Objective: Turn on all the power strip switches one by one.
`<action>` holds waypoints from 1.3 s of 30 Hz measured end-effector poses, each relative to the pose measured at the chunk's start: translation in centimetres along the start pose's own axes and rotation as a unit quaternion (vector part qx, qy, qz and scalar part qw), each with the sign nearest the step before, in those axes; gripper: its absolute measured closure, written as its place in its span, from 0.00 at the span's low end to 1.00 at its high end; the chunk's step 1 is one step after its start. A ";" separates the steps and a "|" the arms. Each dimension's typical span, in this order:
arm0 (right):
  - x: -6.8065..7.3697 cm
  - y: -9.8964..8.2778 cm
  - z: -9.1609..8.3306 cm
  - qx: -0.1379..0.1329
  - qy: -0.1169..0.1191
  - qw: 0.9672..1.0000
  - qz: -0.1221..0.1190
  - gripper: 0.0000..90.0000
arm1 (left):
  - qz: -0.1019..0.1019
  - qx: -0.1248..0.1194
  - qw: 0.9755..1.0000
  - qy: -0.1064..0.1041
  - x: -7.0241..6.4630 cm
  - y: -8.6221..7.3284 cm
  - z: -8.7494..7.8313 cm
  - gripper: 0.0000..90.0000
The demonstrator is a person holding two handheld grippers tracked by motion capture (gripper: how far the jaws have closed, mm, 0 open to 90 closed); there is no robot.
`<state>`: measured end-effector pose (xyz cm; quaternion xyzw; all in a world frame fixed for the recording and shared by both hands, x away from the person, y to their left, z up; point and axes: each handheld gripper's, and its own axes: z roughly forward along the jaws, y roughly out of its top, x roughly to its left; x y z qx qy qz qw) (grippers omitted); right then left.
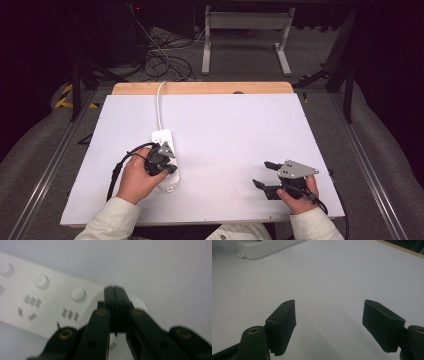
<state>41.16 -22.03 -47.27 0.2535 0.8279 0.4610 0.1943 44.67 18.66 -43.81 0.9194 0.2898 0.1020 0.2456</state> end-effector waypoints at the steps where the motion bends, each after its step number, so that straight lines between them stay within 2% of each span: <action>1: 0.0 0.0 0.0 0.000 0.000 1.000 0.000 0.30 | 0.000 0.000 1.000 0.000 0.0 0.0 0.0 1.00; 2: -0.1 0.0 -0.1 -0.003 -0.002 1.000 -0.001 0.30 | -0.006 -0.004 1.000 -0.008 0.2 0.0 -0.2 1.00; 4: -0.1 0.0 -0.1 -0.002 -0.003 1.000 0.002 0.31 | -0.016 -0.028 0.999 -0.024 0.4 -0.1 -0.7 1.00; 7: -0.2 -0.1 0.0 0.000 -0.002 1.000 0.002 0.30 | -0.014 -0.046 0.999 -0.006 0.3 0.1 -1.4 1.00; 9: -0.2 -0.1 0.1 0.000 -0.001 1.000 0.001 0.30 | -0.018 -0.059 0.998 -0.006 0.3 0.1 -1.7 1.00; 19: -0.2 -0.1 0.1 0.001 -0.001 1.000 0.002 0.30 | -0.022 -0.081 0.996 0.004 0.6 0.2 -2.3 1.00; 26: -0.3 -0.2 0.2 0.003 -0.001 1.000 0.003 0.30 | -0.025 -0.075 0.997 0.017 1.2 0.2 -1.3 1.00; 32: -0.3 -0.2 0.2 0.004 -0.001 1.000 0.003 0.30 | -0.031 -0.064 0.997 0.020 1.7 0.2 -0.2 1.00; 39: -0.3 -0.2 0.2 0.005 0.000 1.000 0.002 0.30 | -0.040 -0.057 0.997 0.023 2.2 -0.2 0.2 1.00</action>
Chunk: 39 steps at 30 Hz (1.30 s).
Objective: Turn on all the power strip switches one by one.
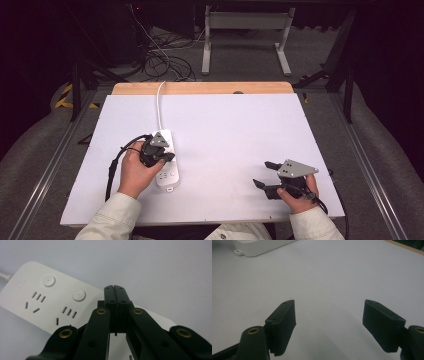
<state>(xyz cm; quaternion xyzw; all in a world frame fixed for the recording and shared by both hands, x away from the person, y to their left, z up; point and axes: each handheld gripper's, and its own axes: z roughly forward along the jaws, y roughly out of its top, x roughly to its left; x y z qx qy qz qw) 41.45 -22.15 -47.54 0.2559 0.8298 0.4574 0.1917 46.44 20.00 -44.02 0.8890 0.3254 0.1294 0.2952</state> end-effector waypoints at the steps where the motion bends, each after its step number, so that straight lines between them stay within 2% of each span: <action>1: 0.0 0.0 0.0 0.001 0.000 1.000 -0.001 0.30 | -0.001 0.001 1.000 0.000 0.0 0.0 0.1 1.00; 12: 0.0 0.0 0.0 0.002 0.000 1.000 -0.002 0.30 | 0.001 0.011 1.000 -0.002 0.1 -0.1 0.4 1.00; 20: 0.0 0.0 -0.1 0.000 0.000 1.000 -0.002 0.30 | -0.002 0.008 1.000 -0.005 0.1 -0.2 0.5 1.00; 39: 0.1 0.0 -0.1 0.002 0.001 1.000 -0.004 0.30 | -0.002 0.018 1.000 0.005 -0.1 -0.1 0.8 1.00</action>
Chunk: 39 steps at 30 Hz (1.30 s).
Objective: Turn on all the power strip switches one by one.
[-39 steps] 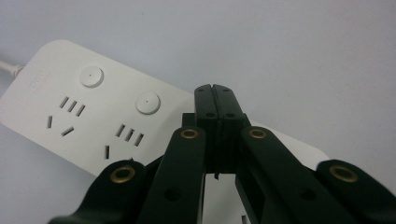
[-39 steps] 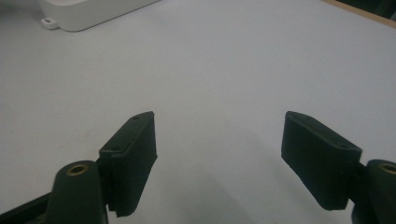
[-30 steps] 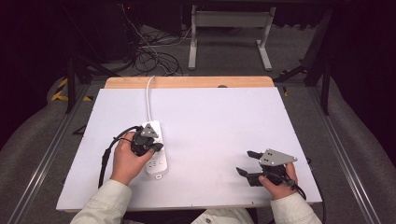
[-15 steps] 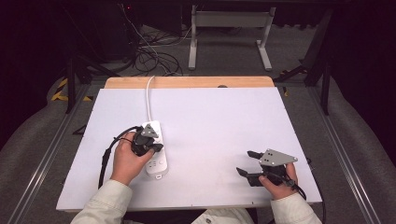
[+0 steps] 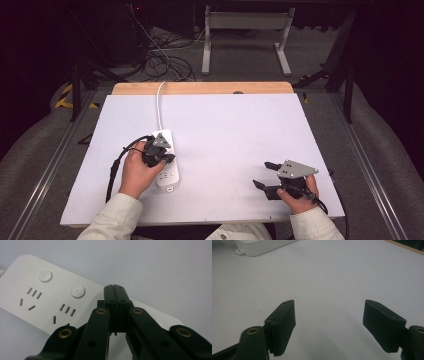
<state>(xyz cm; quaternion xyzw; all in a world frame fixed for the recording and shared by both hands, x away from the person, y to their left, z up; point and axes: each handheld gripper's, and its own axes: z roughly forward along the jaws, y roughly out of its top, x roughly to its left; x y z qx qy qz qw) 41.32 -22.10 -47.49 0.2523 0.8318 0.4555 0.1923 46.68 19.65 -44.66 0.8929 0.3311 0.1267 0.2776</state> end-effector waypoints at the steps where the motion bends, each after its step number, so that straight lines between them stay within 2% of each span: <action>1: 0.0 0.0 0.0 0.000 0.000 1.000 0.000 0.30 | 0.000 0.000 1.000 0.003 0.0 0.0 0.0 1.00; 6: 0.0 0.0 0.0 -0.001 0.001 1.000 0.000 0.29 | -0.007 -0.002 1.000 -0.001 0.0 -0.1 0.0 1.00; 11: 0.0 0.0 0.1 0.000 0.001 1.000 -0.001 0.29 | -0.001 0.001 1.000 0.009 -0.2 0.0 0.1 1.00; 17: 0.1 0.0 0.1 0.000 0.002 1.000 -0.001 0.29 | -0.008 -0.008 1.000 0.003 -0.2 -0.4 0.2 1.00; 20: 0.1 0.0 0.0 0.000 0.003 1.000 -0.001 0.29 | -0.007 -0.010 1.000 0.008 -0.3 -0.4 0.2 1.00; 21: 0.1 0.0 0.0 0.000 0.003 1.000 -0.001 0.29 | -0.001 -0.012 1.000 0.012 -0.4 -0.4 0.2 1.00; 22: 0.1 0.0 0.0 -0.002 0.003 1.000 -0.002 0.29 | 0.009 -0.022 0.999 0.025 -0.7 -0.5 0.1 1.00; 23: 0.1 0.0 0.0 -0.002 0.003 1.000 -0.002 0.29 | 0.008 -0.027 0.999 0.033 -0.8 -0.4 0.0 1.00; 24: 0.1 0.0 0.0 -0.001 0.002 1.000 -0.001 0.29 | -0.004 -0.053 0.998 0.021 -0.6 -0.1 -1.2 1.00; 25: 0.0 0.0 0.0 0.000 0.001 1.000 0.000 0.29 | -0.005 -0.064 0.998 0.020 -0.5 0.2 -2.1 1.00; 26: 0.0 0.0 0.0 0.000 0.001 1.000 0.001 0.29 | -0.005 -0.064 0.998 0.020 -0.5 0.2 -2.1 1.00; 28: -0.1 -0.1 0.1 0.001 0.002 1.000 0.003 0.29 | -0.005 -0.079 0.997 0.025 -0.3 0.5 -4.0 1.00; 30: -0.1 -0.1 0.2 0.002 0.003 1.000 0.002 0.29 | -0.007 -0.083 0.996 0.022 -0.2 0.5 -4.1 1.00; 35: 0.0 0.0 0.2 0.001 0.003 1.000 0.000 0.29 | -0.005 -0.069 0.998 0.015 -0.3 0.4 -3.7 1.00; 39: 0.0 0.0 0.2 0.002 0.003 1.000 0.001 0.29 | -0.006 -0.074 0.997 0.014 -0.4 0.5 -4.0 1.00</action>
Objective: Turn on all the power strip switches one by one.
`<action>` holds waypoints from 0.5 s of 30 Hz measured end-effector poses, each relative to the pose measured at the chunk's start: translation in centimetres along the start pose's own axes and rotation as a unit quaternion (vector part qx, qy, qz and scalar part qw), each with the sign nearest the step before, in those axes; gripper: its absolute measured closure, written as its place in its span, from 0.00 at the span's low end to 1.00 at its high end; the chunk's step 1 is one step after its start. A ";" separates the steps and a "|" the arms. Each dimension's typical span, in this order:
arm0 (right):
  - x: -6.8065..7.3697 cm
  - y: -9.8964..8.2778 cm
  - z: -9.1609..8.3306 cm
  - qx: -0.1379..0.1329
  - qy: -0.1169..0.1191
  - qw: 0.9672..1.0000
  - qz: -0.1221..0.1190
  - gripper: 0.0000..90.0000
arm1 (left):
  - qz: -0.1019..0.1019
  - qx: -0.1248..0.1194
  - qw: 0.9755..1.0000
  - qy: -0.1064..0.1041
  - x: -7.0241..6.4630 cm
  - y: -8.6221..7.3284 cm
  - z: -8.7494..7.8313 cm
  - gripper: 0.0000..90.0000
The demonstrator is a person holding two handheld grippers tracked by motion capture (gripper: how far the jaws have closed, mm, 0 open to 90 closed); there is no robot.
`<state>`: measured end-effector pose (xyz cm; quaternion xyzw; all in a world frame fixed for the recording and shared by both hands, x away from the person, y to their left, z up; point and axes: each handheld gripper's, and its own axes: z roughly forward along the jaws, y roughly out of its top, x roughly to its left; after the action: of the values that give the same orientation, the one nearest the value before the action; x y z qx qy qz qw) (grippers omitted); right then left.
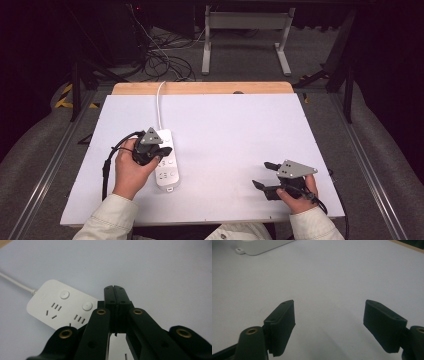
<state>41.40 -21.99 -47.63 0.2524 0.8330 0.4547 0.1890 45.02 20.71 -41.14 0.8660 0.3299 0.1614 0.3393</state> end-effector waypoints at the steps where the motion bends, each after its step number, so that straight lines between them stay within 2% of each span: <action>1: 0.0 0.0 0.0 0.001 0.001 1.000 0.000 0.29 | 0.003 -0.001 1.000 0.003 0.1 0.0 -0.1 1.00; 4: 0.0 0.0 0.0 0.000 0.001 1.000 0.001 0.29 | -0.003 -0.002 1.000 -0.002 0.1 0.1 -0.1 1.00; 9: 0.0 0.0 0.1 0.002 0.000 1.000 -0.001 0.29 | 0.003 -0.002 1.000 0.000 0.4 0.5 -0.1 1.00; 15: 0.1 0.0 0.2 0.004 0.002 1.000 -0.002 0.29 | -0.009 -0.008 1.000 0.000 1.7 0.7 0.8 1.00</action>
<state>41.44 -21.81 -47.74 0.2507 0.8357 0.4513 0.1876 46.97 21.03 -41.12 0.8603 0.3364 0.1609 0.3475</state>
